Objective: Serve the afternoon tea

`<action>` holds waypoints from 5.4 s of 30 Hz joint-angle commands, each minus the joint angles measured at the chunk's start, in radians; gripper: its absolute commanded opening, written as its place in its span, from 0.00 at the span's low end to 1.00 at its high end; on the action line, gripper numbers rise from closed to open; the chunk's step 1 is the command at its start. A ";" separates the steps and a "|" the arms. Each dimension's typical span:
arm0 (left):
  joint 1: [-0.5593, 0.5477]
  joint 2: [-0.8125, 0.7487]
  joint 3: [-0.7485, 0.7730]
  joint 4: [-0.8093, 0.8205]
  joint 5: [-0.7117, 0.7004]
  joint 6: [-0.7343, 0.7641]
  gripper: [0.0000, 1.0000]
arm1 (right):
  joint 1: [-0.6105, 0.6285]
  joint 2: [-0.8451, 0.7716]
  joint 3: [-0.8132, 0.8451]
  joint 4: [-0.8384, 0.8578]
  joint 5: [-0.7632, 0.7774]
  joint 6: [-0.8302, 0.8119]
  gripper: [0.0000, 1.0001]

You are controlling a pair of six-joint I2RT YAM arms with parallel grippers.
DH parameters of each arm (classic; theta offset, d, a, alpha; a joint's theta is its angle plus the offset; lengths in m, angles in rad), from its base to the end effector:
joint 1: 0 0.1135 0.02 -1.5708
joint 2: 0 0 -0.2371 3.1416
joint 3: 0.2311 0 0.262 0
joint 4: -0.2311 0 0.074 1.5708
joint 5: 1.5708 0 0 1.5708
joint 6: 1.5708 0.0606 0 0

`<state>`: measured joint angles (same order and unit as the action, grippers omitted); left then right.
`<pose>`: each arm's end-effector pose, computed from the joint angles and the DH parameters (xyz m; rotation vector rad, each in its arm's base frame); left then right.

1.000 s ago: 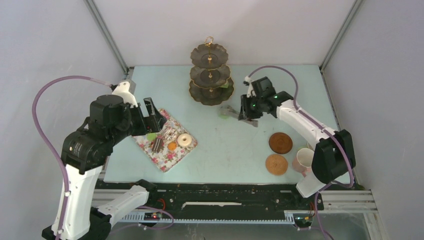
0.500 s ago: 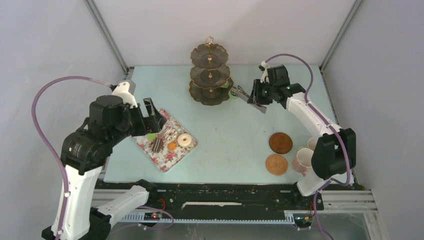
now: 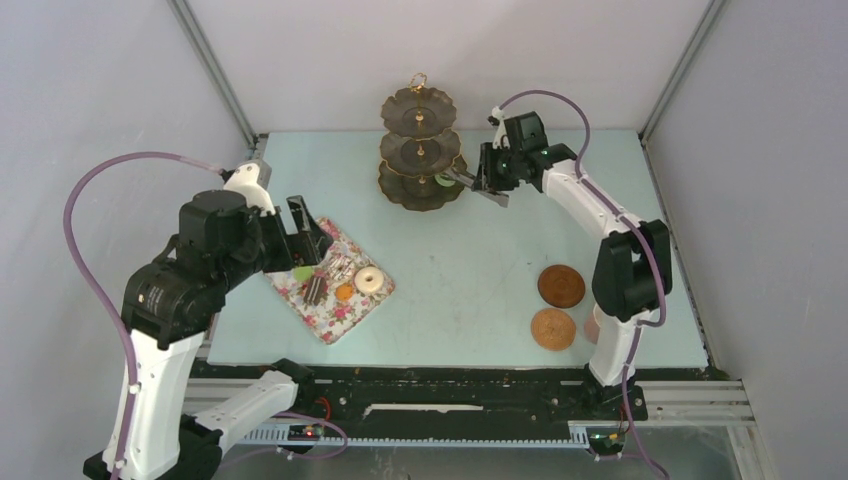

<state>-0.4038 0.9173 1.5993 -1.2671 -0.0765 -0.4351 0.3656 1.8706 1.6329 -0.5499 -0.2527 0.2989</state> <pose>0.1380 -0.0539 0.4349 -0.0789 2.1801 -0.4008 0.4108 0.1735 0.2443 -0.2067 2.4045 0.6140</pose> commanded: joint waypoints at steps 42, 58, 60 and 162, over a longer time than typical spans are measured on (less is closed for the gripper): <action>-0.015 0.031 0.056 0.005 -0.016 0.015 0.90 | 0.065 -0.024 0.026 -0.039 0.048 -0.067 0.48; -0.014 0.005 0.053 0.002 -0.031 0.012 0.90 | 0.292 -0.249 -0.207 -0.076 0.093 0.015 0.46; -0.014 0.002 0.055 0.002 -0.032 0.012 0.90 | 0.360 -0.268 -0.205 -0.069 0.125 0.039 0.46; -0.014 -0.032 0.074 0.019 -0.024 0.007 0.90 | 0.588 0.087 0.042 0.107 -0.209 0.446 0.40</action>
<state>-0.4114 0.8997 1.6711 -1.2591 -0.1013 -0.4358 0.9894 1.9324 1.6642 -0.4896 -0.4229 0.6437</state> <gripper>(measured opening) 0.901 0.398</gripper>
